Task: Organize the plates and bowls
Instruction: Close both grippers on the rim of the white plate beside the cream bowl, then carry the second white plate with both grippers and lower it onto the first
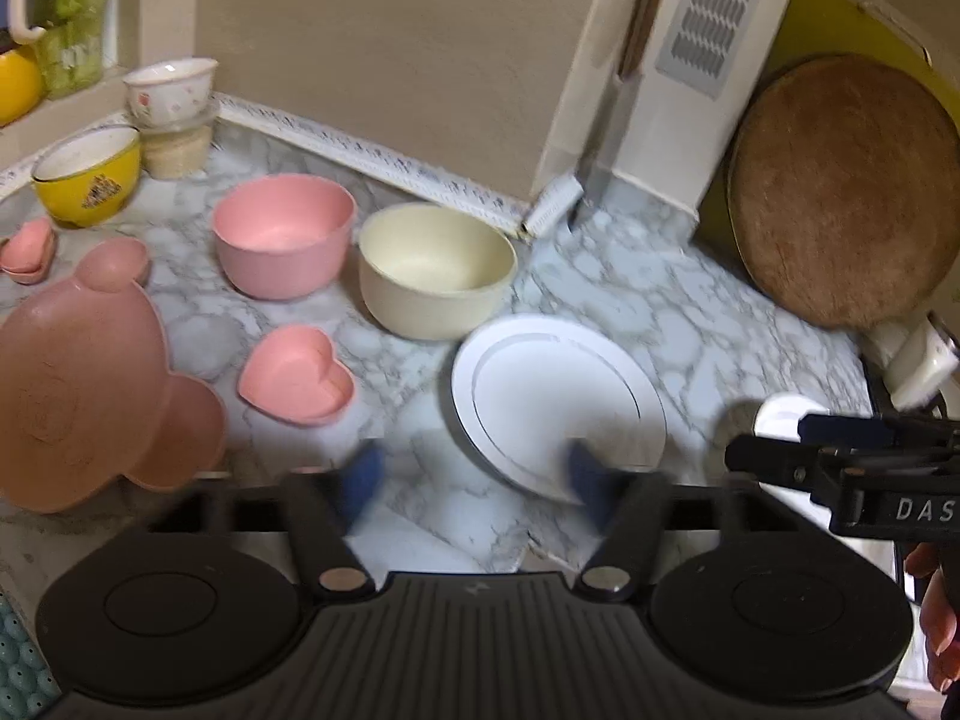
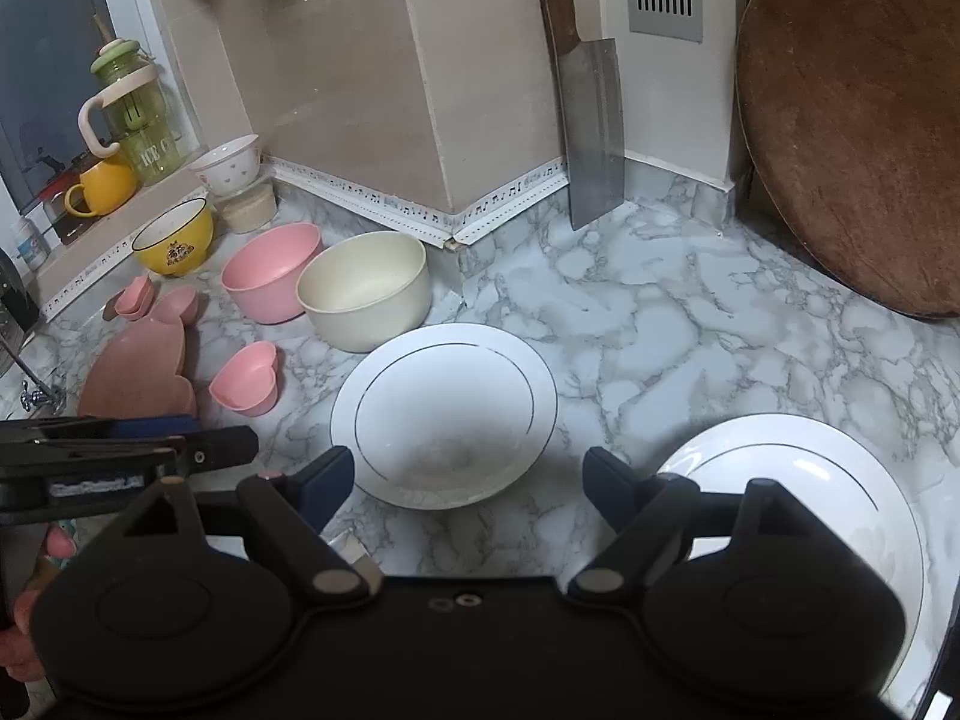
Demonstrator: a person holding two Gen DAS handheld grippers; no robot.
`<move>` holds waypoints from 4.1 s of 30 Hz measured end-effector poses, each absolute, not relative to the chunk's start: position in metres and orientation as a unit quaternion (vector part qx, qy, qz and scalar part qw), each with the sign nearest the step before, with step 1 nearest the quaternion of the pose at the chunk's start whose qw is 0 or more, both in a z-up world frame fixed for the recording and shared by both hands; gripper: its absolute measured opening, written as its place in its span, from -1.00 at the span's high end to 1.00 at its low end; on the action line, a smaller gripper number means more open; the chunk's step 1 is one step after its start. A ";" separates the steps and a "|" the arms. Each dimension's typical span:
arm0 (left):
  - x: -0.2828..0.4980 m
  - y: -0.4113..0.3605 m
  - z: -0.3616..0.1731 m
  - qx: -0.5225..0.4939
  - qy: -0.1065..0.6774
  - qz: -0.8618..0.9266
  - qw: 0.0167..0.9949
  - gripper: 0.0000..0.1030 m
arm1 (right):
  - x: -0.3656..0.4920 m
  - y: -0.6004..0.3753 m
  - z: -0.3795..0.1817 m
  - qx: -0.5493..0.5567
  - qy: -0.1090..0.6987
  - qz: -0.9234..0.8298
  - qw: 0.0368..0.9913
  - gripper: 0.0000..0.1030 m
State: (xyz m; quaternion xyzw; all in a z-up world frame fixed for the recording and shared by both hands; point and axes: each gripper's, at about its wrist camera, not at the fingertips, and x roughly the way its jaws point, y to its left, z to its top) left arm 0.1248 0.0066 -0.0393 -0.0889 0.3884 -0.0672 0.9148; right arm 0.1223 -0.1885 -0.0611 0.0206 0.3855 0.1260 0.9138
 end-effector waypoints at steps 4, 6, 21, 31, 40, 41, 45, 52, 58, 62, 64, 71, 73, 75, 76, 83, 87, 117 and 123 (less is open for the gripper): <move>0.133 0.008 -0.042 -0.100 0.392 -0.070 0.912 -0.57 | 0.135 -0.197 -0.064 0.029 0.390 0.125 0.912 -0.81; 0.139 0.008 -0.047 -0.111 0.398 -0.067 0.908 -0.57 | 0.145 -0.202 -0.065 0.032 0.390 0.129 0.911 -0.93; 0.191 -0.017 -0.083 -0.116 0.434 -0.038 0.892 -0.56 | 0.230 -0.226 -0.106 0.074 0.458 0.151 0.873 -0.44; 0.215 -0.012 -0.098 -0.164 0.460 -0.021 0.872 -0.03 | 0.254 -0.235 -0.122 0.099 0.489 0.175 0.849 0.06; 0.221 -0.004 -0.108 -0.202 0.469 -0.033 0.859 0.43 | 0.266 -0.243 -0.130 0.127 0.505 0.185 0.833 0.50; 0.223 -0.003 -0.109 -0.205 0.472 -0.031 0.857 0.51 | 0.266 -0.243 -0.131 0.127 0.506 0.184 0.833 0.53; 0.225 0.002 -0.113 -0.220 0.478 -0.032 0.849 0.65 | 0.267 -0.248 -0.133 0.138 0.508 0.183 0.830 0.66; 0.226 0.012 -0.117 -0.243 0.480 -0.036 0.842 0.76 | 0.265 -0.252 -0.136 0.149 0.507 0.182 0.829 0.77; 0.227 0.016 -0.118 -0.252 0.481 -0.046 0.838 0.77 | 0.264 -0.255 -0.138 0.160 0.507 0.178 0.828 0.85; 0.225 0.015 -0.117 -0.246 0.480 -0.045 0.841 0.78 | 0.261 -0.255 -0.137 0.156 0.506 0.174 0.830 0.92; 0.224 0.016 -0.117 -0.247 0.480 -0.045 0.841 0.80 | 0.258 -0.254 -0.137 0.152 0.505 0.174 0.832 0.92; 0.220 0.013 -0.113 -0.238 0.475 -0.053 0.846 0.82 | 0.249 -0.258 -0.136 0.153 0.499 0.173 0.835 0.92; 0.220 0.013 -0.111 -0.238 0.474 -0.057 0.846 0.82 | 0.245 -0.259 -0.133 0.154 0.495 0.170 0.838 0.92; 0.218 0.010 -0.108 -0.234 0.471 -0.060 0.848 0.82 | 0.242 -0.262 -0.130 0.158 0.491 0.168 0.840 0.92; 0.217 0.009 -0.106 -0.232 0.467 -0.065 0.851 0.82 | 0.239 -0.263 -0.129 0.159 0.489 0.167 0.841 0.92; 0.215 -0.008 -0.091 -0.217 0.462 -0.087 0.855 0.82 | 0.220 -0.279 -0.116 0.179 0.479 0.144 0.847 0.92; 0.214 -0.018 -0.086 -0.213 0.463 -0.104 0.854 0.82 | 0.207 -0.292 -0.106 0.194 0.466 0.133 0.853 0.92; 0.191 -0.166 -0.085 -0.111 0.494 -0.258 0.823 0.82 | 0.077 -0.417 -0.110 0.286 0.414 -0.016 0.864 0.92; 0.189 -0.184 -0.094 -0.093 0.501 -0.270 0.817 0.82 | 0.063 -0.428 -0.121 0.294 0.419 -0.028 0.859 0.92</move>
